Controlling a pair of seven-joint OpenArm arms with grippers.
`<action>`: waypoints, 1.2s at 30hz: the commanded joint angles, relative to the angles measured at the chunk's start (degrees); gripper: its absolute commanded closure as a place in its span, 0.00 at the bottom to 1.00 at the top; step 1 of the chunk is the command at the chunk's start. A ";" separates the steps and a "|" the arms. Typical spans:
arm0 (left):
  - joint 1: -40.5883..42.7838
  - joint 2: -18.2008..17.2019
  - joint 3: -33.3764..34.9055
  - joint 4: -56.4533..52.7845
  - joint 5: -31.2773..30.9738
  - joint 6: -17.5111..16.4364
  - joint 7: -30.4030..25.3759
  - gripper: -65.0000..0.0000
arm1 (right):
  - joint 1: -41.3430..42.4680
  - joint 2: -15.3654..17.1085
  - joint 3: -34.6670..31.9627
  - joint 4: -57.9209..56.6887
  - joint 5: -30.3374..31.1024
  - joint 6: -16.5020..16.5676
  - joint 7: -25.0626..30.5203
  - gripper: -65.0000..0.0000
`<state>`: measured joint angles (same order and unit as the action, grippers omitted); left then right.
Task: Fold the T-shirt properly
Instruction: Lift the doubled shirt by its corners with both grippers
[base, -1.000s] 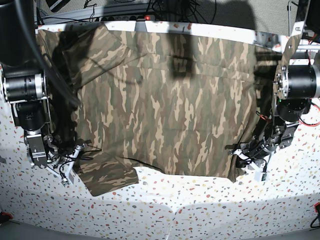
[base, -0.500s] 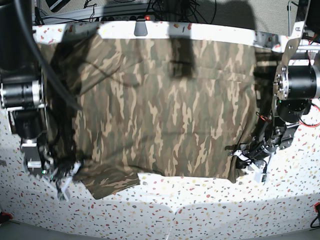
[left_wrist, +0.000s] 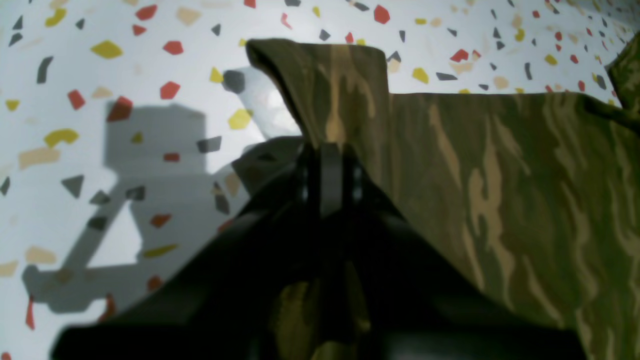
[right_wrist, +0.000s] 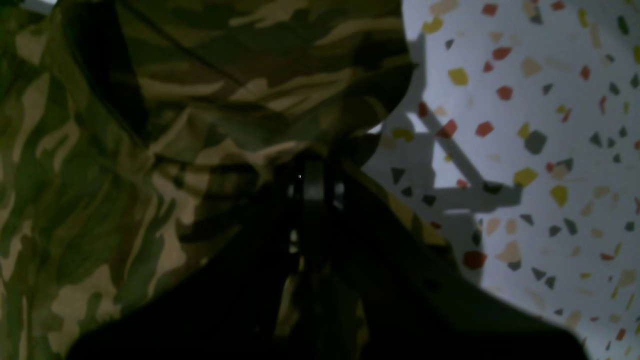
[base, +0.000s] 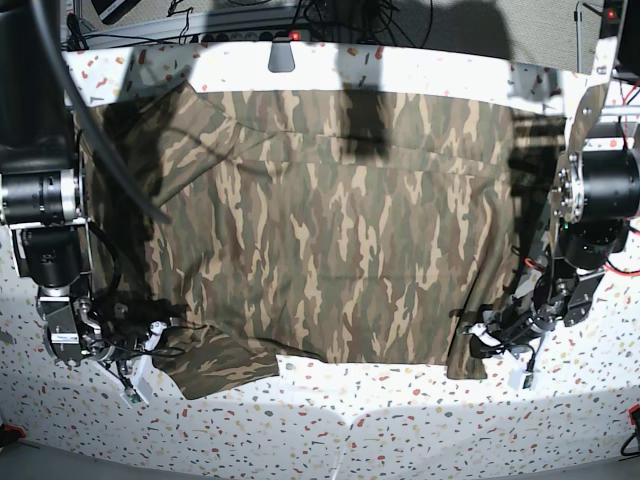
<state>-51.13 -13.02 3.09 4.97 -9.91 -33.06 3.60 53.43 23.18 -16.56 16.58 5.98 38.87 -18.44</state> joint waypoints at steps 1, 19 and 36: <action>-2.34 -0.50 0.00 0.74 -0.61 -1.20 -1.20 1.00 | 2.58 0.66 0.20 0.92 0.59 0.42 0.66 1.00; -2.36 -3.19 0.00 5.27 -11.34 -6.94 5.90 1.00 | 0.68 9.53 0.20 11.72 21.88 1.13 -11.61 1.00; -2.19 -3.19 0.00 8.17 -15.10 -6.94 11.63 1.00 | -19.74 20.33 0.72 41.29 37.79 1.13 -17.20 1.00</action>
<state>-50.96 -15.70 3.11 11.90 -23.73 -39.27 16.67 32.03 42.30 -16.53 57.08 43.05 39.72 -36.91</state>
